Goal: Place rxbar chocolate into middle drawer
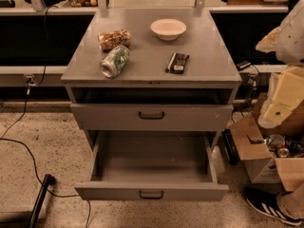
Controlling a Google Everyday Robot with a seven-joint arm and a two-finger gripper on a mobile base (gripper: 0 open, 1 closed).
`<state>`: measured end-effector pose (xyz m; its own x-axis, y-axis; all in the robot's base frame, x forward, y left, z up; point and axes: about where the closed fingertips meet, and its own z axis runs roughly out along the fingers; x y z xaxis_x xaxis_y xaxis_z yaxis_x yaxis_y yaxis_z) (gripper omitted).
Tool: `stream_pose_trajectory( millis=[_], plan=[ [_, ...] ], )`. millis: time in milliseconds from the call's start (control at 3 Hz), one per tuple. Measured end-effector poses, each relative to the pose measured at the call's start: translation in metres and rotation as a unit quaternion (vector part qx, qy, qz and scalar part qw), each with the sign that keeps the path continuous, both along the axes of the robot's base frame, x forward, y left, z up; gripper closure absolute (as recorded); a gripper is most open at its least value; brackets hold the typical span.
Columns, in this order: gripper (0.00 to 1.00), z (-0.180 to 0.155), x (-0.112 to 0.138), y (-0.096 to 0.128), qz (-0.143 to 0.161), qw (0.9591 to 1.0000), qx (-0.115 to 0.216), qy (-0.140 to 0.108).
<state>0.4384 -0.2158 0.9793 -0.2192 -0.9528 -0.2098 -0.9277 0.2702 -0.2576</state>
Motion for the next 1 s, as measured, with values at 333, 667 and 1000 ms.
stream_pose_trajectory(
  millis=[333,667,1000],
  plan=[
    [0.0,0.0,0.0,0.0,0.0,1.0,0.0,-0.001],
    [0.0,-0.01,0.038,0.008,0.004,0.9999,0.011,-0.007],
    [0.0,-0.022,0.096,0.016,0.005,0.9997,0.02,-0.01]
  ],
)
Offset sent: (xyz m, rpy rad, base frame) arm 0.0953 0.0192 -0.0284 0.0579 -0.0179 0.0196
